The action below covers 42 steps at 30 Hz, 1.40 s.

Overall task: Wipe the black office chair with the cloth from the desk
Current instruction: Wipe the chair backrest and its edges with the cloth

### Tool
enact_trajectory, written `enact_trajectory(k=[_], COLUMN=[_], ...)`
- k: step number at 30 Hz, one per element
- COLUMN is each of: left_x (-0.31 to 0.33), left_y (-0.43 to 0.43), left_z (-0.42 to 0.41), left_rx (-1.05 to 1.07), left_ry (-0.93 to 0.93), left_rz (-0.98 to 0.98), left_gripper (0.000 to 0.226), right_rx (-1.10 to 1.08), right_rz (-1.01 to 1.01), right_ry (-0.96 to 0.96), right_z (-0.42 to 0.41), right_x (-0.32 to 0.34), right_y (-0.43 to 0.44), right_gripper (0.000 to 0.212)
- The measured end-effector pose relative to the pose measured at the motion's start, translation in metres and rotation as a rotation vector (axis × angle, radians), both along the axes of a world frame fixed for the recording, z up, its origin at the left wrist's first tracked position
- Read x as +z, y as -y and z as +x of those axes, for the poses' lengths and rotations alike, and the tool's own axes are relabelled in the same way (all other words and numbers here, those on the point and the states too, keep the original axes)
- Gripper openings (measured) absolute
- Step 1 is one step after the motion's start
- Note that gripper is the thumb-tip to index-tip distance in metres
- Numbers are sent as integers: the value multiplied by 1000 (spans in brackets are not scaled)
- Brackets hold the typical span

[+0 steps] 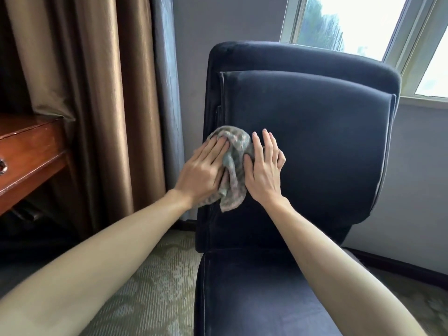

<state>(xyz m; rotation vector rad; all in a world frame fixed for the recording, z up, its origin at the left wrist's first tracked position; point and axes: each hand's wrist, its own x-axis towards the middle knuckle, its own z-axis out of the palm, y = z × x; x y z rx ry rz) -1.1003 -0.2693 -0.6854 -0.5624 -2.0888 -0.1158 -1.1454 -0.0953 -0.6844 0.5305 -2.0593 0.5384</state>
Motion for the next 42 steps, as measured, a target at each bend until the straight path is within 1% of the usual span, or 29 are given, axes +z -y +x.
enact_trajectory(k=[3,6,9,13,16,22,27,29,31,34,38,40,42], left_x=[-31,-41,-26,22,46,33,17,15,18,23,32,41,52], left_y=[1,2,3,-2,-6,-4,5,14,23,36,44,43,40], left_z=[5,6,0,-17,-27,-25,-20,-21,-24,-30,-39,-44,-49], left_rx=[-16,-19,1,48,65,51,2,-36,-65,-77,-86,-90,-102], left_ry=[17,29,19,9,21,31,59,92,157,260,313,331,339], left_rz=[-41,-85,-99,-13,-8,-21,-97,-128,-113,-30,-28,-40,-34], left_gripper=[49,48,50,51,50,51,52,57,65,75,83,87,89], right_rx=[-9,-19,-21,-27,-29,-34,30,80,123,94,68,83,94], right_rz=[16,22,27,25,24,22,35,63,69,95,221,237,225], right_ry=[-7,-5,-15,-22,-18,-41,-95,-124,-116,-97,-166,-202,-220], right_z=[-3,-5,-5,-6,-7,-7,-5,-4,-4,-5,-10,-13,-16], right_x=[-4,-5,-5,-7,-8,-8,-5,-4,-4,-6,-7,-3,3], right_y=[-1,-3,-6,-9,-12,-13,-2,4,11,18,25,27,26], right_gripper=[51,50,50,50,50,49,48,48,49,55,66,66,61])
